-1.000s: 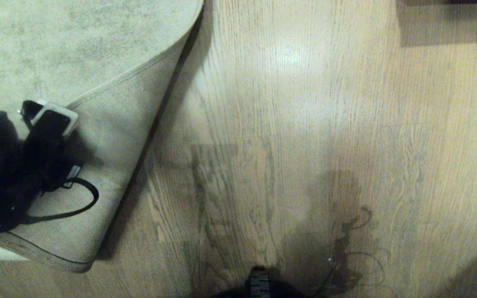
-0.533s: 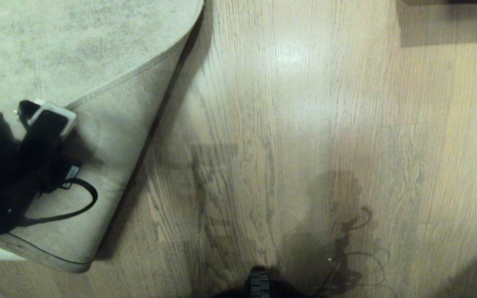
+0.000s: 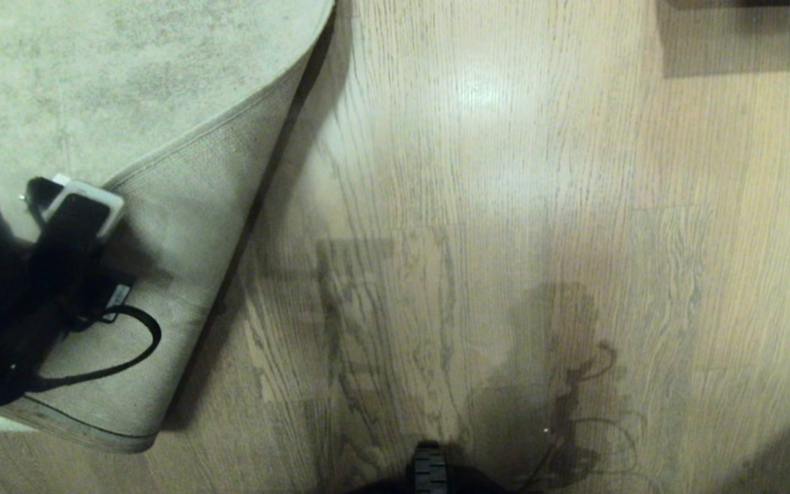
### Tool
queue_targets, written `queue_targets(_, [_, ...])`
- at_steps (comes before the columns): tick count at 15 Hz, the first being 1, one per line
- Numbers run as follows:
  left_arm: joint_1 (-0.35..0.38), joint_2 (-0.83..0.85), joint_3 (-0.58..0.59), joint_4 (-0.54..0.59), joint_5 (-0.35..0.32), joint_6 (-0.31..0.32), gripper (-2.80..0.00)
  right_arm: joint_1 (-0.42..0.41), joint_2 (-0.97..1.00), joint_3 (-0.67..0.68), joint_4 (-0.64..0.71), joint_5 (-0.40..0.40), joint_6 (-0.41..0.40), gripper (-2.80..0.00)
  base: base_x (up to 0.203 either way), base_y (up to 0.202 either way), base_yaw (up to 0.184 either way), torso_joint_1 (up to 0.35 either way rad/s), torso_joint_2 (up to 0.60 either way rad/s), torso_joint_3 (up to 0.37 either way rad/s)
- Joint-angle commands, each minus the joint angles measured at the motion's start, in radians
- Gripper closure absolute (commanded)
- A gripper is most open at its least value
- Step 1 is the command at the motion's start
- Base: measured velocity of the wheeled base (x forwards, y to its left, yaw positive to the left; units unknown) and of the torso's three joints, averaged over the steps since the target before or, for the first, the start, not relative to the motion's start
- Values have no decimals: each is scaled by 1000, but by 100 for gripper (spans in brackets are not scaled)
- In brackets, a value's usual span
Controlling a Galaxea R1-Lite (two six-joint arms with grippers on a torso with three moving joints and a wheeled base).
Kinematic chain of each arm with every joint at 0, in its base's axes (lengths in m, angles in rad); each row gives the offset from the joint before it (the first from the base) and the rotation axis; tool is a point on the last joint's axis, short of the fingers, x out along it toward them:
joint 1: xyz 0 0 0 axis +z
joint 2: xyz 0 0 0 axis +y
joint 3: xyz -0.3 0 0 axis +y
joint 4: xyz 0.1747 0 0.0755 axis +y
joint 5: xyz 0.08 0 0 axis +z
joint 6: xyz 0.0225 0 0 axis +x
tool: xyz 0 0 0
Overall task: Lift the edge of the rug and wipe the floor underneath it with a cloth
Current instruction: Wipe the floor under the carpet with a rag
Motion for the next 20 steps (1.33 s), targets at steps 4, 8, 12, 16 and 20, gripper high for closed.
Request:
queue_targets(4, [-1,-1,9,-5,2,3,0,0,0,-6,0,0,-12,0,0,0,0,0,0,0])
queue_targets(8, [0,-6,9,-5,3,-1,0,0,40,-112,58,29,-13,0,0,0,0,0,0,0])
queue_targets(12, [1,-11,16,-5,5,-4,0,5,199,-220,59,60,-24,0,0,0,0,0,0,0])
queue_targets(16, [2,-8,8,-5,5,-3,0,9,434,-341,43,199,-65,0,0,0,0,0,0,0])
queue_targets(20, [0,-8,17,-5,8,-3,0,13,678,-429,-10,379,-135,0,0,0,0,0,0,0])
